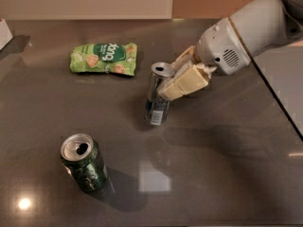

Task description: Move redbull can near green can

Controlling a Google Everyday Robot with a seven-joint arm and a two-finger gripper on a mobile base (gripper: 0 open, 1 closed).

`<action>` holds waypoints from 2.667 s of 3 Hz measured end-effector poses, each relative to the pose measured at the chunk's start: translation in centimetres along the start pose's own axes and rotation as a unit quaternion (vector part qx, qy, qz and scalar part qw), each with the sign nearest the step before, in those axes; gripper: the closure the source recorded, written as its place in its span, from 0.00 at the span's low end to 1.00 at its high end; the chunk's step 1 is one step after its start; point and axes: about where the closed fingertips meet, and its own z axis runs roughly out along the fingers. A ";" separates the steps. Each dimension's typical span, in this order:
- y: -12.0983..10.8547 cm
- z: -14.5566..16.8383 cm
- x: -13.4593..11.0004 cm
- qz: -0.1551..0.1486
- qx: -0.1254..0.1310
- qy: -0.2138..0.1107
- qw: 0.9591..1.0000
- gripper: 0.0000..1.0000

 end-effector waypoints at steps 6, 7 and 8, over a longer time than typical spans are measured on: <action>8.7 6.7 -0.9 -0.126 -0.072 0.043 0.988 0.37; 9.1 7.1 -1.0 -0.131 -0.074 0.044 0.988 0.14; 9.3 7.3 -0.7 -0.130 -0.077 0.043 0.988 0.00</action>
Offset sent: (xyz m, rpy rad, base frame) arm -0.0693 0.0512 -0.0324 -0.0632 -0.0360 0.2417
